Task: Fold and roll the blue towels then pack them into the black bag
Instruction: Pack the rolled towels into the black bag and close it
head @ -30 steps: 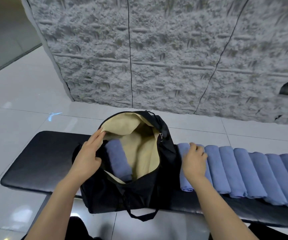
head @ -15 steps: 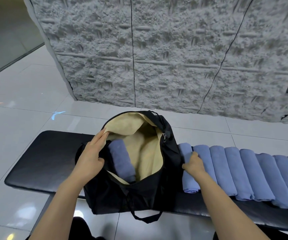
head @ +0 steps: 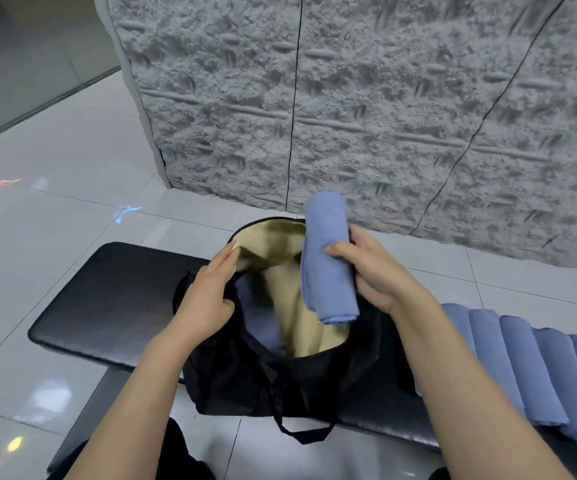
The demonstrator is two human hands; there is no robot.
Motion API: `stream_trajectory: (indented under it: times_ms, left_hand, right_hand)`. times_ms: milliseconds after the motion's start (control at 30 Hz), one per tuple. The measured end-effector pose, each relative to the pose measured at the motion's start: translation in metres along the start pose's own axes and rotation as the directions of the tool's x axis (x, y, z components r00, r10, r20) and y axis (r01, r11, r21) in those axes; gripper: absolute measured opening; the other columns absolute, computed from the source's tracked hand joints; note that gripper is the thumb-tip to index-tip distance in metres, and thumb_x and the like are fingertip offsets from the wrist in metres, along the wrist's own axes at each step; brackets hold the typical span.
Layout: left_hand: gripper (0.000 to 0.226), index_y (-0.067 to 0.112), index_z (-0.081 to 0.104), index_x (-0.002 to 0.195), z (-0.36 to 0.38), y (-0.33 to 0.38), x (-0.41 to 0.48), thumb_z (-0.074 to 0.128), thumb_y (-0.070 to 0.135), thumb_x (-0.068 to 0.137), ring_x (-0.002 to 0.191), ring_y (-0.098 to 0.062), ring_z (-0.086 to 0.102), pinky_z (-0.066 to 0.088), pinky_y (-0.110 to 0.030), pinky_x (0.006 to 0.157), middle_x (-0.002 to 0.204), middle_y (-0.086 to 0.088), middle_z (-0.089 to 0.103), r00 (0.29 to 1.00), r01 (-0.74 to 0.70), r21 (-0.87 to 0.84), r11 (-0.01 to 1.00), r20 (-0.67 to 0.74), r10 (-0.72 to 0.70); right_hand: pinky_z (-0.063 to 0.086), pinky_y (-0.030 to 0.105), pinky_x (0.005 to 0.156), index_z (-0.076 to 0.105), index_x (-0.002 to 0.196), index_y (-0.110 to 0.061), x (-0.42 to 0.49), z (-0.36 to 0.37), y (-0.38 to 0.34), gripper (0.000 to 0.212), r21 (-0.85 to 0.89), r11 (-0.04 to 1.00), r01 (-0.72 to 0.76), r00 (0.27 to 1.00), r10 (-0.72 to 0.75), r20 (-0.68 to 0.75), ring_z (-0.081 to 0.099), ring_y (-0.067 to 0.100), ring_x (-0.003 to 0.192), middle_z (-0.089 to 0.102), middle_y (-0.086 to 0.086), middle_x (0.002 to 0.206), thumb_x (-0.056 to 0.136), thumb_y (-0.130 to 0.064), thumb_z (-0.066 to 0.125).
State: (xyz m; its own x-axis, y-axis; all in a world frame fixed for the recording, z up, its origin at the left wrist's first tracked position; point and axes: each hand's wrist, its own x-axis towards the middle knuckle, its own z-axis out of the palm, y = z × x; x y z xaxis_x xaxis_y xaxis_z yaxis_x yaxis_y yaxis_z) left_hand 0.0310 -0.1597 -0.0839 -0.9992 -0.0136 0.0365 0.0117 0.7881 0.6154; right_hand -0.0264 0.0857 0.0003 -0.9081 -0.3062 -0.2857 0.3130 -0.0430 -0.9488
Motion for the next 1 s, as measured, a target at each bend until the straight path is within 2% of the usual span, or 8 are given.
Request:
stream_trajectory:
  times_ms: [133,233,333,400,500,600,800,1000]
  left_hand:
    - [0.093,0.025,0.015,0.151,-0.001,0.007,0.001,0.044,-0.012,0.070,0.141,-0.020,0.021,0.031,-0.031,0.108,0.157,0.018,0.004,1.000,0.028,0.009,1.000,0.007,-0.028]
    - [0.094,0.026,0.011,0.151,-0.002,0.012,0.003,0.042,-0.011,0.071,0.139,-0.022,0.022,0.033,-0.032,0.105,0.157,0.020,0.000,0.998,0.049,0.022,0.999,0.036,-0.050]
    - [0.096,0.026,0.011,0.151,-0.001,0.011,0.004,0.041,-0.013,0.069,0.141,-0.022,0.019,0.024,-0.024,0.103,0.157,0.020,0.000,0.998,0.031,0.022,0.999,0.045,-0.032]
    - [0.096,0.027,0.011,0.151,-0.001,0.010,0.003,0.040,-0.013,0.069,0.142,-0.020,0.018,0.022,-0.024,0.103,0.156,0.020,-0.001,0.998,0.027,0.020,0.999,0.052,-0.028]
    - [0.097,0.028,0.010,0.151,-0.003,0.010,0.001,0.040,-0.014,0.069,0.142,-0.018,0.018,0.025,-0.028,0.105,0.156,0.023,-0.003,0.997,0.036,0.018,0.999,0.066,-0.037]
    - [0.099,0.031,0.008,0.151,-0.003,0.009,0.000,0.040,-0.014,0.069,0.144,-0.017,0.014,0.022,-0.030,0.106,0.154,0.028,-0.005,0.996,0.034,-0.004,0.999,0.086,-0.034]
    - [0.097,0.029,0.008,0.151,-0.003,0.011,0.000,0.040,-0.013,0.070,0.143,-0.016,0.016,0.023,-0.033,0.108,0.155,0.027,-0.004,0.994,0.030,-0.001,1.000,0.103,-0.030]
    - [0.095,0.027,0.010,0.151,-0.002,0.015,0.002,0.038,-0.014,0.070,0.140,-0.017,0.018,0.029,-0.034,0.108,0.156,0.022,-0.002,0.994,0.042,-0.007,0.999,0.097,-0.041]
  right_hand:
    - [0.052,0.032,0.073,0.053,0.114,0.004,0.016,0.021,0.056,0.032,-0.289,0.882,-0.372,0.922,0.387,-0.004,0.063,0.026,0.087,0.064,0.018,0.102,0.084,-0.008,0.054]
    - [0.052,0.038,0.085,0.052,0.115,0.001,0.029,0.033,0.080,0.033,-0.500,0.725,-0.473,0.857,0.510,-0.072,0.061,0.028,0.098,0.062,0.017,0.109,0.087,-0.014,0.054]
    - [0.046,0.031,0.081,0.043,0.127,0.000,0.053,0.052,0.089,0.042,-0.603,0.689,-0.402,0.905,0.398,-0.149,0.054,0.026,0.102,0.053,0.017,0.125,0.091,-0.016,0.054]
    - [0.043,0.028,0.087,0.030,0.138,0.001,0.069,0.064,0.097,0.056,-0.674,0.663,-0.326,0.938,0.315,-0.144,0.050,0.028,0.115,0.045,0.015,0.135,0.091,-0.016,0.055]
    - [0.038,0.037,0.103,0.010,0.148,-0.006,0.083,0.067,0.118,0.075,-0.749,0.553,-0.363,0.925,0.310,-0.220,0.040,0.035,0.129,0.036,0.020,0.144,0.092,-0.027,0.055]
    - [0.027,0.040,0.107,0.002,0.148,-0.011,0.080,0.064,0.128,0.074,-0.821,0.422,-0.384,0.919,0.263,-0.294,0.024,0.039,0.135,0.023,0.023,0.147,0.094,-0.023,0.051]
    - [0.023,0.046,0.110,-0.013,0.148,-0.029,0.076,0.074,0.140,0.079,-0.911,0.336,-0.238,0.967,0.170,-0.190,0.012,0.039,0.138,-0.007,0.010,0.156,0.093,-0.011,0.040]
    - [0.014,0.047,0.115,-0.018,0.148,-0.028,0.070,0.073,0.152,0.080,-0.915,0.337,-0.223,0.964,0.217,-0.155,0.008,0.039,0.140,-0.018,0.011,0.156,0.094,-0.021,0.041]
